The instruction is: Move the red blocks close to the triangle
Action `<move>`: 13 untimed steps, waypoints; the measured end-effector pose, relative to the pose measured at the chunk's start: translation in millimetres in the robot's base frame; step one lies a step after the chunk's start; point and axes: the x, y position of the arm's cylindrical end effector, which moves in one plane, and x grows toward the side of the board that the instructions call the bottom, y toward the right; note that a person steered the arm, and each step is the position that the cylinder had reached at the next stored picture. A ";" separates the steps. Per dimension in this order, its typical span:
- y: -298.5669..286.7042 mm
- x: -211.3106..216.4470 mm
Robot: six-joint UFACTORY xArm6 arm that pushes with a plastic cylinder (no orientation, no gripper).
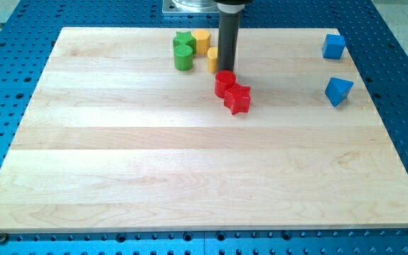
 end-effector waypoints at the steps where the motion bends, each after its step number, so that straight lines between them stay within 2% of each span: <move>1: 7.1 -17.2; 2: 21.0 -30.5; 3: -10.6 -34.3; 4: 14.5 -34.7; 7: 24.6 46.1; 11: -44.6 48.2; 12: -55.3 68.0; 13: -39.2 77.1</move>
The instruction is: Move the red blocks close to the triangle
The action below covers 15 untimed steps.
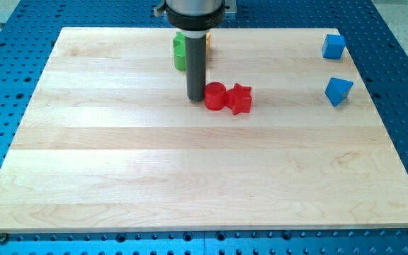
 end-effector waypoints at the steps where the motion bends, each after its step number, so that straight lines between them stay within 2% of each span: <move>1: 47.5 4.0; 2: 108.2 4.1; 3: 138.0 4.1; 5: 219.0 -29.6; 6: 296.4 -37.8; 7: 303.6 -35.1; 9: 267.5 -16.5; 10: 228.7 -16.4; 11: 210.4 -50.6; 12: 127.1 -44.7; 13: 46.9 -8.5; 14: 17.8 2.8; 15: 2.8 44.8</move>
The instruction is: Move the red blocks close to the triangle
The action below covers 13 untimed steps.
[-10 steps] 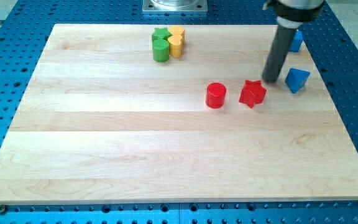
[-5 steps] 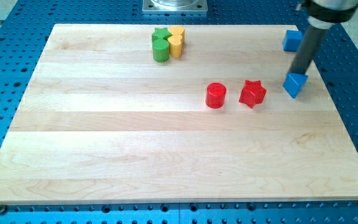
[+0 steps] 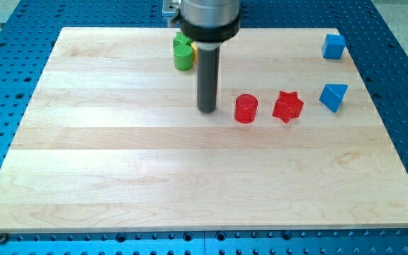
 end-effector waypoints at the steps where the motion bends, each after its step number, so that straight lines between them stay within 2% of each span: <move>1: 52.1 16.3; 2: 95.5 12.9; 3: 71.8 5.7; 5: 99.4 -44.2; 7: 196.6 -44.1; 8: 152.5 -41.6; 9: 141.3 -19.5; 10: 184.9 -7.4; 11: 149.1 11.1; 13: 129.6 63.6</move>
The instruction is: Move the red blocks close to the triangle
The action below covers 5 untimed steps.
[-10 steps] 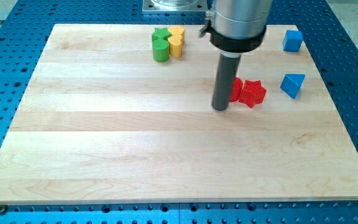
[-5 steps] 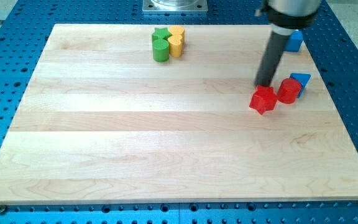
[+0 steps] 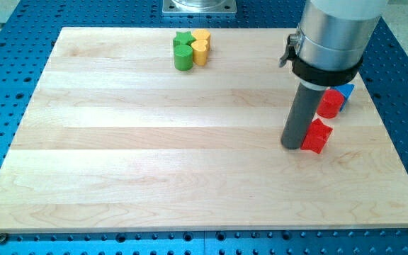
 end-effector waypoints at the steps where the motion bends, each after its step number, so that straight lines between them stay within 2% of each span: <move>1: -18.0 12.1; 3: 76.4 -16.3; 5: 81.7 -11.0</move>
